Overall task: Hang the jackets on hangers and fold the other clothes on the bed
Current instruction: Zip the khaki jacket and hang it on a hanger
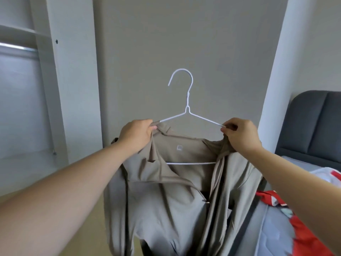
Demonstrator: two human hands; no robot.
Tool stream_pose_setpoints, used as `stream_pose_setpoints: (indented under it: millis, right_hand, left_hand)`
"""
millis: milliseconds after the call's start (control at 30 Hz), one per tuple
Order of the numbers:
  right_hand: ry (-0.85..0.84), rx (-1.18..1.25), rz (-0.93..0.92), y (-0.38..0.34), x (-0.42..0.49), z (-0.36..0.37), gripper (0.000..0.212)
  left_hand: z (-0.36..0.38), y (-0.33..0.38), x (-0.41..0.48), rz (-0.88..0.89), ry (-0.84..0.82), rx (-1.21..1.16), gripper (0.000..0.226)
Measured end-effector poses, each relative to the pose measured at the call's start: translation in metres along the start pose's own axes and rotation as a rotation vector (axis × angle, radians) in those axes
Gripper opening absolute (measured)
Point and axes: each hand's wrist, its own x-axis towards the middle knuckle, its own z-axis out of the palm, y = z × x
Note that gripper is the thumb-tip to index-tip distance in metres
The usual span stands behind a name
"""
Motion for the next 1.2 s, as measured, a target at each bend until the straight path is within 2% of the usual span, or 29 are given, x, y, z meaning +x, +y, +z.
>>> stream_pose_setpoints:
  millis: [100, 167, 233, 267, 333, 400, 433, 567, 633, 733, 767, 800, 867, 900, 933, 1033, 1067, 1100, 1167, 1200]
  right_hand:
    - [0.028, -0.435, -0.016, 0.012, 0.009, -0.008, 0.029]
    - [-0.052, -0.572, 0.09, 0.02, 0.012, -0.011, 0.022]
    - [-0.185, -0.504, 0.208, 0.025, 0.014, -0.008, 0.015]
    - [-0.218, -0.425, 0.239, 0.025, 0.014, -0.005, 0.019]
    - [-0.204, -0.287, 0.27, 0.018, 0.016, 0.001, 0.036]
    - [-0.176, -0.307, 0.274, 0.009, 0.019, 0.005, 0.05]
    - [-0.186, -0.351, 0.264, 0.006, 0.02, 0.008, 0.05]
    - [-0.218, -0.368, 0.247, -0.005, 0.022, 0.011, 0.015]
    - [-0.141, -0.244, 0.152, -0.021, 0.025, 0.014, 0.015]
    - [0.086, 0.015, -0.174, -0.062, 0.014, 0.021, 0.025]
    - [0.105, 0.064, -0.226, -0.071, 0.008, 0.02, 0.028]
    - [0.057, 0.053, -0.24, -0.075, 0.004, 0.019, 0.03]
    - [-0.271, -0.196, -0.145, -0.067, -0.001, 0.017, 0.033]
    - [-0.384, -0.284, -0.093, -0.058, -0.002, 0.013, 0.034]
    - [-0.365, -0.291, -0.098, -0.053, -0.002, 0.007, 0.032]
    - [0.178, -0.064, -0.357, -0.044, 0.005, -0.005, 0.02]
    - [0.231, -0.045, -0.395, -0.045, 0.011, -0.007, 0.02]
    - [0.158, -0.081, -0.385, -0.043, 0.019, -0.009, 0.019]
    - [-0.173, -0.234, -0.259, -0.036, 0.031, -0.007, 0.023]
    - [-0.283, -0.29, -0.192, -0.031, 0.035, -0.005, 0.03]
  left_hand:
    - [0.002, -0.002, -0.002, -0.075, 0.082, -0.043, 0.03]
    - [0.003, -0.006, -0.002, -0.106, 0.109, -0.061, 0.031]
    - [0.003, -0.007, -0.004, -0.12, 0.129, -0.07, 0.031]
    - [0.004, -0.008, -0.004, -0.12, 0.137, -0.068, 0.03]
    - [0.004, -0.007, -0.005, -0.114, 0.144, -0.073, 0.029]
    - [0.004, -0.006, -0.006, -0.112, 0.144, -0.084, 0.03]
    - [0.004, -0.004, -0.007, -0.111, 0.144, -0.09, 0.031]
    - [0.002, 0.004, -0.007, -0.09, 0.123, -0.142, 0.033]
    - [0.004, 0.008, -0.006, -0.07, 0.082, -0.137, 0.035]
    - [0.011, 0.012, -0.005, -0.054, 0.022, -0.099, 0.031]
    - [0.011, 0.012, -0.004, -0.066, 0.033, -0.099, 0.032]
    - [0.01, 0.01, -0.002, -0.092, 0.059, -0.108, 0.034]
    - [0.006, 0.005, 0.002, -0.157, 0.137, -0.139, 0.031]
    - [0.003, 0.002, 0.004, -0.171, 0.175, -0.147, 0.028]
    - [0.001, 0.002, 0.006, -0.168, 0.204, -0.156, 0.026]
    - [-0.002, 0.006, 0.01, -0.1, 0.253, -0.207, 0.024]
    - [-0.001, 0.009, 0.011, -0.074, 0.254, -0.219, 0.023]
    - [-0.001, 0.013, 0.012, -0.058, 0.251, -0.223, 0.022]
    - [0.001, 0.017, 0.015, -0.05, 0.235, -0.228, 0.019]
    - [0.002, 0.018, 0.017, -0.052, 0.223, -0.242, 0.016]
